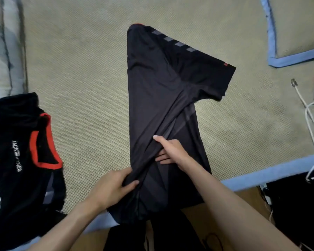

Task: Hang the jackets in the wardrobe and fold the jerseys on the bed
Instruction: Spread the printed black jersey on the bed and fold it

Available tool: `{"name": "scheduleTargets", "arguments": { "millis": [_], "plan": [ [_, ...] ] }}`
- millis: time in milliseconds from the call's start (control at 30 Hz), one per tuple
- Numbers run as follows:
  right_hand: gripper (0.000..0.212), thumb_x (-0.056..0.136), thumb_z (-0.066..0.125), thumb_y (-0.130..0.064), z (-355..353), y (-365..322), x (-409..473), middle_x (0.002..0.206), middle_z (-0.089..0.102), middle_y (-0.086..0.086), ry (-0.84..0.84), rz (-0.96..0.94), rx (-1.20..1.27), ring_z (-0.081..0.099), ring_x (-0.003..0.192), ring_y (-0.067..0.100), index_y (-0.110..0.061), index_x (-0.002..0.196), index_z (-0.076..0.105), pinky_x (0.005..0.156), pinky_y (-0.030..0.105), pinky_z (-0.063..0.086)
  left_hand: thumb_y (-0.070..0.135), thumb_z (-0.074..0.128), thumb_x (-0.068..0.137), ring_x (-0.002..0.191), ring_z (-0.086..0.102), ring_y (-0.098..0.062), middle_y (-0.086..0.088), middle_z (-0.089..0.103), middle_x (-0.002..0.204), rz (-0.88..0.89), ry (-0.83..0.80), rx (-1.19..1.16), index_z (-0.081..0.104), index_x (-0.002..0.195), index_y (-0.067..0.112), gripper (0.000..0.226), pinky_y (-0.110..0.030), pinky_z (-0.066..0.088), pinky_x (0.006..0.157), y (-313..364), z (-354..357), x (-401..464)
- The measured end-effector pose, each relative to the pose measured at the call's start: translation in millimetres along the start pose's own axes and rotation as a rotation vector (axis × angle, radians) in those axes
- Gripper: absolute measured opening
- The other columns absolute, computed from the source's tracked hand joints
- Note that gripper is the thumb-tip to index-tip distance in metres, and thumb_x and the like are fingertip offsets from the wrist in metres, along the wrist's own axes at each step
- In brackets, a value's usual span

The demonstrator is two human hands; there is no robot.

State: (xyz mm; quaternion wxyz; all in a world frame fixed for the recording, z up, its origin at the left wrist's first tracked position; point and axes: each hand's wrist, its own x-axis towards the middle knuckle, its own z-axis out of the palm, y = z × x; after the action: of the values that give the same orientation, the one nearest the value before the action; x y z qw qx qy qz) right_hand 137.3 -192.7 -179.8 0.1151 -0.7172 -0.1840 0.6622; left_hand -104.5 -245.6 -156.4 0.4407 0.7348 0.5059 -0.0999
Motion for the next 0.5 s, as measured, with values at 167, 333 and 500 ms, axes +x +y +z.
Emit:
{"name": "scheduleTargets", "arguments": {
  "millis": [167,333,500],
  "plan": [
    [0.066,0.069,0.077,-0.040,-1,17,-25,0.106,0.078,0.007,-0.024,-0.019,0.104,0.076,0.091,0.020,-0.007,0.125,0.064,0.067,0.030,0.060,0.055,0.052,0.093,0.088,0.067,-0.028,0.000,0.069,0.090,0.141,-0.030,-0.074,0.031,0.096,0.035,0.029,-0.041,0.053,0.072,73,21,-30],
    [0.054,0.075,0.084,-0.040,-26,52,-64,0.102,0.079,0.001,0.110,-0.182,0.071,0.077,0.091,0.016,-0.011,0.118,0.070,0.083,0.033,0.061,0.035,0.057,0.096,0.085,0.063,-0.036,-0.005,0.064,0.092,0.175,-0.016,-0.132,0.031,0.096,0.026,0.028,-0.047,0.053,0.074,137,75,-46],
    [0.035,0.087,0.080,-0.027,-61,95,-90,0.064,0.060,-0.003,0.219,-0.230,-0.078,0.061,0.058,0.010,-0.016,0.070,0.051,0.048,0.022,0.049,0.022,0.057,0.096,0.082,0.062,-0.034,-0.006,0.062,0.093,0.190,-0.031,-0.142,0.037,0.097,0.020,0.020,-0.047,0.054,0.071,167,118,-47]
  ]
}}
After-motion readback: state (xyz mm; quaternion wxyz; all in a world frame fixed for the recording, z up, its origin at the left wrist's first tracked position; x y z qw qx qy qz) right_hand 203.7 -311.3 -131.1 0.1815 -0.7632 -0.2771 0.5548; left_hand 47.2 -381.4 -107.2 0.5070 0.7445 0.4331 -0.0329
